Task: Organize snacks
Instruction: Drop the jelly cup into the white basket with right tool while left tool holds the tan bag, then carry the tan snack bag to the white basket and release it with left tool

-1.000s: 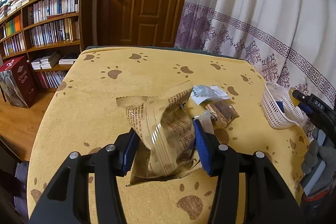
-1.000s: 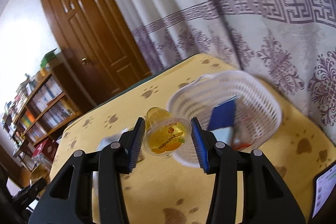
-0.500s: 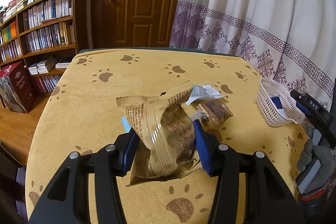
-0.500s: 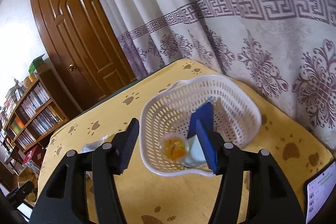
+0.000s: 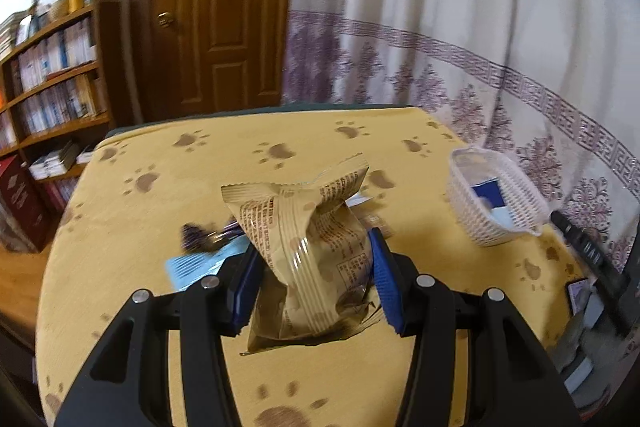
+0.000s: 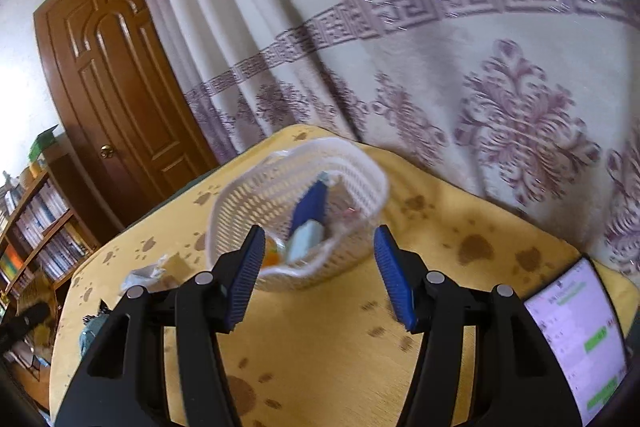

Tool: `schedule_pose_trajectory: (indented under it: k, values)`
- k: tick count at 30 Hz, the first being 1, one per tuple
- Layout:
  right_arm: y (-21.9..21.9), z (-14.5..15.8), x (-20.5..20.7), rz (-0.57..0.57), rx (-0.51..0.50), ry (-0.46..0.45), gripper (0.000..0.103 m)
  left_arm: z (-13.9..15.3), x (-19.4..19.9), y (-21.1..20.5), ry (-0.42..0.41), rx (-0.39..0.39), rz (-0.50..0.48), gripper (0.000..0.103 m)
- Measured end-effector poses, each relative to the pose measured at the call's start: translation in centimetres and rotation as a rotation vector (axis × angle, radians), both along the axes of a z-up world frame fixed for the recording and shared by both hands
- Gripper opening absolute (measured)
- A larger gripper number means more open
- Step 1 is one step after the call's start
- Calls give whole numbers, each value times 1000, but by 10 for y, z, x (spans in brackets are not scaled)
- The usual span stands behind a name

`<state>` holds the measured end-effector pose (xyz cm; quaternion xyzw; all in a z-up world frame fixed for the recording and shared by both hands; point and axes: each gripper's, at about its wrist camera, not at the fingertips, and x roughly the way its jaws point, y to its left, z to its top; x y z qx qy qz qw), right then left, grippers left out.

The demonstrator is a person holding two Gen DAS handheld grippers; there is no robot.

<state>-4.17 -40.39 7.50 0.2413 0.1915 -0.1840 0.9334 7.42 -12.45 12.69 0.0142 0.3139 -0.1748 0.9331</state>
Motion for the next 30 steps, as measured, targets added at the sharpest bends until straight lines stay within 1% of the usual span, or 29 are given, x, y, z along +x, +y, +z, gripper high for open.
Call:
schedule_pose_trajectory:
  k: [5,9,14,17,20,24,30]
  values:
    - [-4,-15,-14,-45,19,15,59,6,10,-43,-3,-19,-89,51]
    - [-4,-25,-14,-57,19,34,59,10,20,-84,-4,-40,-170,51]
    - [-4,-36,-14,-60,36,50,59,12,36,-131,-1,-72,-241,51]
    - [-2,-40,-12,-44,38,61,59,11,44,-155,5,-82,-271,51]
    - [1,-40,-12,-40,17,61,59,9,51,-179,7,-82,-299,51]
    - [4,-41,-10,-33,14,65,59,4,62,-201,22,-96,-330,51]
    - [5,-41,-8,-33,5,66,59,-8,80,-221,74,-144,-355,52]
